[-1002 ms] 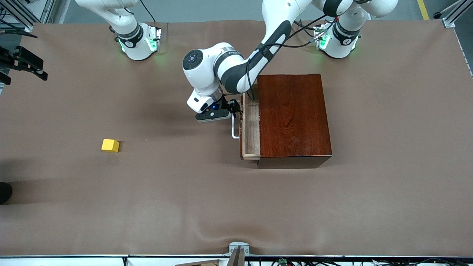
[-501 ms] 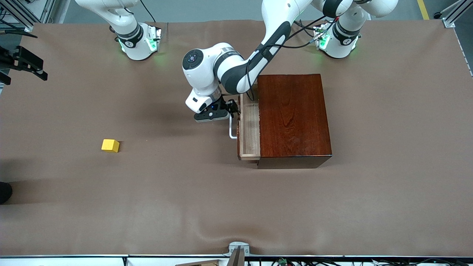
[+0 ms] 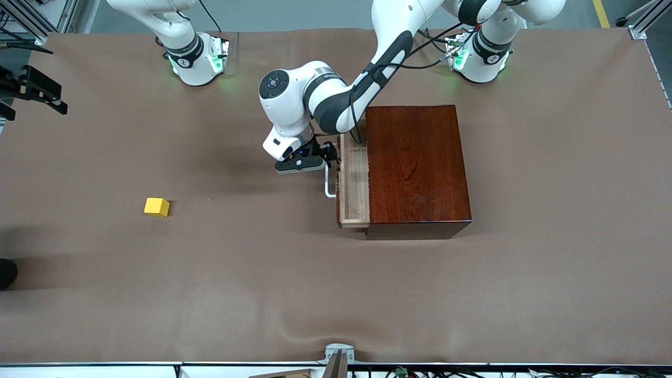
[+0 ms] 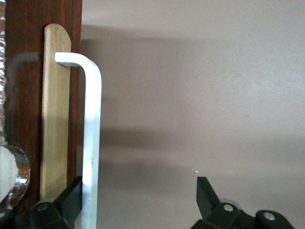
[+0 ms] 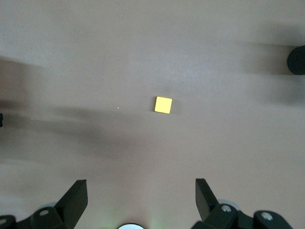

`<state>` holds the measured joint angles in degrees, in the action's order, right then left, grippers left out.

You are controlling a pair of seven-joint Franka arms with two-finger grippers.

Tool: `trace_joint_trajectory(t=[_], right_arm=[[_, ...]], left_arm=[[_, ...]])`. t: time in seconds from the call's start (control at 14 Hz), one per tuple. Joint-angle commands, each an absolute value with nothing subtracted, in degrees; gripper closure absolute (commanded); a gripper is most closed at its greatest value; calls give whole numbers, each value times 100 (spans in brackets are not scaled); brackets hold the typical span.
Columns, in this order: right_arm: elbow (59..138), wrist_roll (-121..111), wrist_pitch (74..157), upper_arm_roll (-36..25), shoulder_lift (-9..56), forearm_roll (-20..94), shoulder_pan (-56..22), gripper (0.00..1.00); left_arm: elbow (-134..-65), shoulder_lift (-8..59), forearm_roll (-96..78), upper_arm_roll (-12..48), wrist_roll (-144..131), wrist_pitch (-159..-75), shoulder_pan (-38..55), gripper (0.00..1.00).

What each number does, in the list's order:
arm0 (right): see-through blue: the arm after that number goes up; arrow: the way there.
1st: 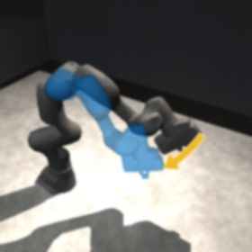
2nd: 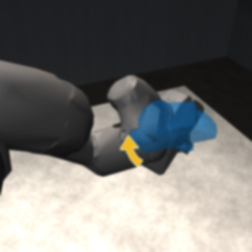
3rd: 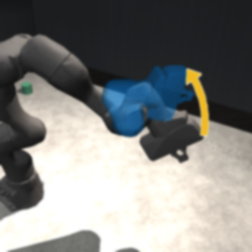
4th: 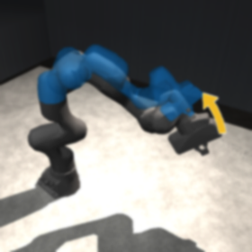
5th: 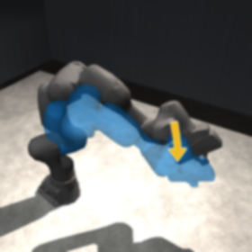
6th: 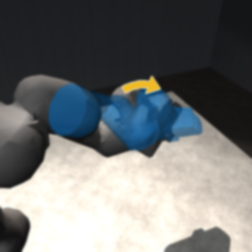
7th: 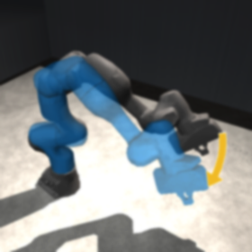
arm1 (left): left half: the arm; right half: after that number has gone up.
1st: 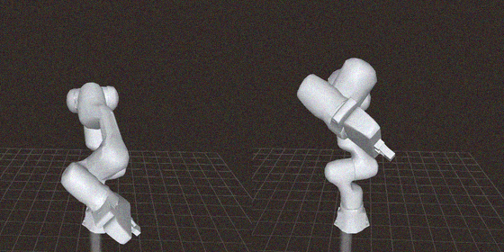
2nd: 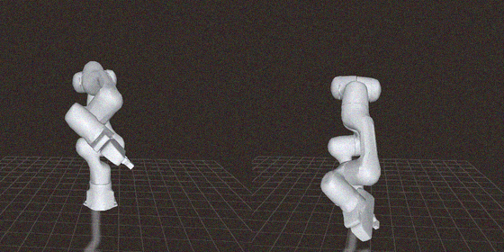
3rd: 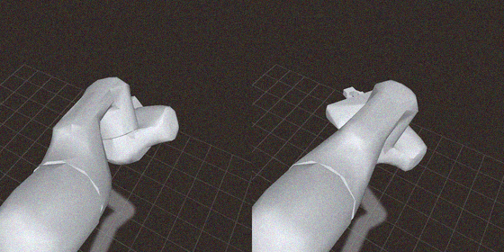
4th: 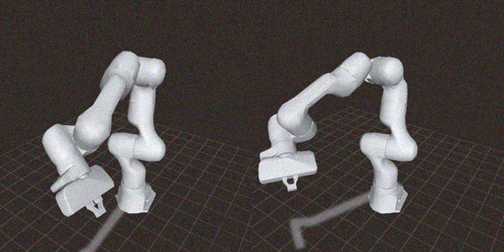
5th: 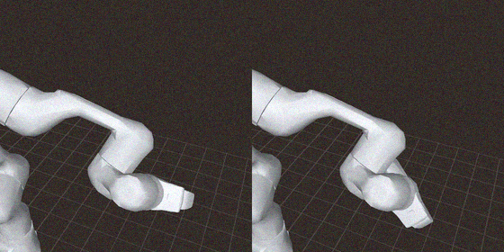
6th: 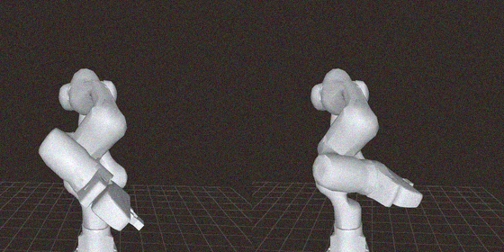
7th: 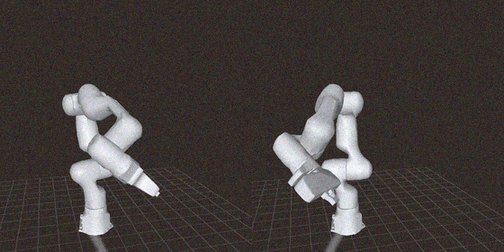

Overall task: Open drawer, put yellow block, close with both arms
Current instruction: 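Pull the drawer open by its handle with the left gripper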

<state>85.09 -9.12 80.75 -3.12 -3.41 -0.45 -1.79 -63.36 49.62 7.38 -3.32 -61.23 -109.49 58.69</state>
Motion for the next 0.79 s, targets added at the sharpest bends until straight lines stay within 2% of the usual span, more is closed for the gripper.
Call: trace_joint_trajectory(t=[0.0,0.72], right_arm=[[8385,-958,7989,-325,-290,-9,-167,0],[8385,-958,7989,-316,-290,-9,-167,0]], left_arm=[[-5951,5273,615,-316,-6240,-11232,5897,0],[-5748,5344,492,-343,-6240,-11303,5889,0]])
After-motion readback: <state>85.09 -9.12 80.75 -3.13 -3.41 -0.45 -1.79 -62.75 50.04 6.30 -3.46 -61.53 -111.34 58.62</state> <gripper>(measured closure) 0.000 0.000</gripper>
